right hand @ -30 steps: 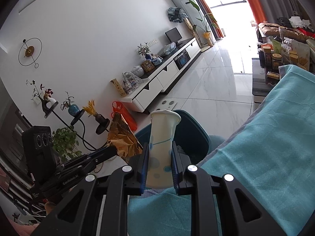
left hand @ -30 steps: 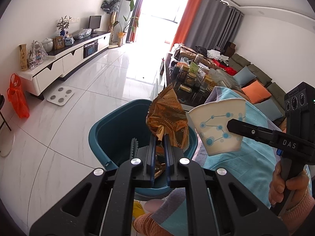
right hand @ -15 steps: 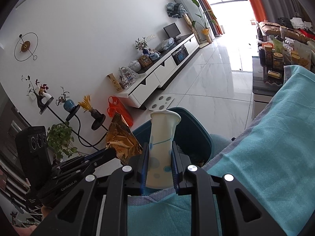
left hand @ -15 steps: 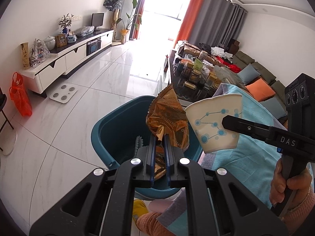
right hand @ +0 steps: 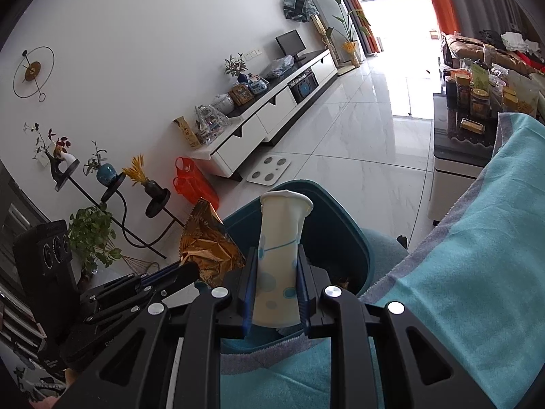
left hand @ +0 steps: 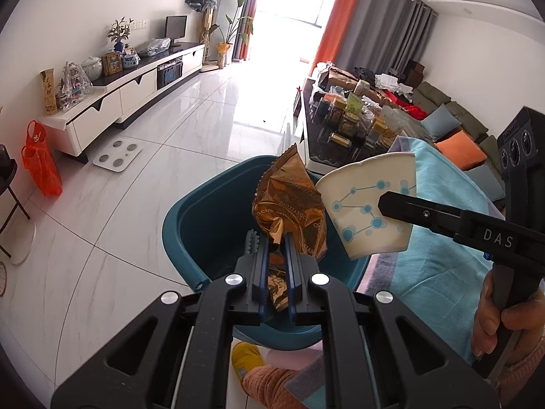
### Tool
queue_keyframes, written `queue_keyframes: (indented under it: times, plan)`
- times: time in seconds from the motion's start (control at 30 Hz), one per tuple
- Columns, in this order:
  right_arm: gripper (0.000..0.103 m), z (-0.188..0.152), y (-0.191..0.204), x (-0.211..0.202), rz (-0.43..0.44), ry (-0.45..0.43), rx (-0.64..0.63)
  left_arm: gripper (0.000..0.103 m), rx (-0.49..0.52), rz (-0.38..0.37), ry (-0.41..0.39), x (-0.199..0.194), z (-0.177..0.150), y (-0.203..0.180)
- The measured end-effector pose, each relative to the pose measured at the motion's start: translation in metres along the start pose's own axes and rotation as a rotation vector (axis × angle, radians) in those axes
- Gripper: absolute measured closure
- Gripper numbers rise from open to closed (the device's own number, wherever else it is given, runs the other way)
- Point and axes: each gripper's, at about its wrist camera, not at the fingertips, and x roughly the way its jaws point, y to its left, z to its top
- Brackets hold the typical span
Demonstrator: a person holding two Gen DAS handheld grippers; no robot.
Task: Collect trash
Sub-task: 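Open both grippers to drop the cup and foil into the teal bin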
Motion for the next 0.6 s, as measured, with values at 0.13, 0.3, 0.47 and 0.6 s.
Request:
queue_keyframes:
  times: [0.13, 0.3, 0.47, 0.6]
  plan:
    - [0.083, 0.001, 0.000, 0.011, -0.015, 0.023, 0.009, 0.092, 0.005, 0.010, 0.014, 0.010, 0.001, -0.005]
    - [0.081, 0.003, -0.001, 0.023, -0.032, 0.055, 0.034, 0.087, -0.004, 0.025, 0.043, 0.025, 0.000, -0.004]
    - [0.079, 0.001, -0.003, 0.021, -0.025, 0.049, 0.042, 0.071, -0.022, 0.027, 0.084, 0.042, -0.004, 0.001]
    - [0.078, -0.004, -0.005, 0.014, -0.019, 0.045, 0.044, 0.070, -0.025, 0.030, 0.076, 0.044, -0.007, 0.001]
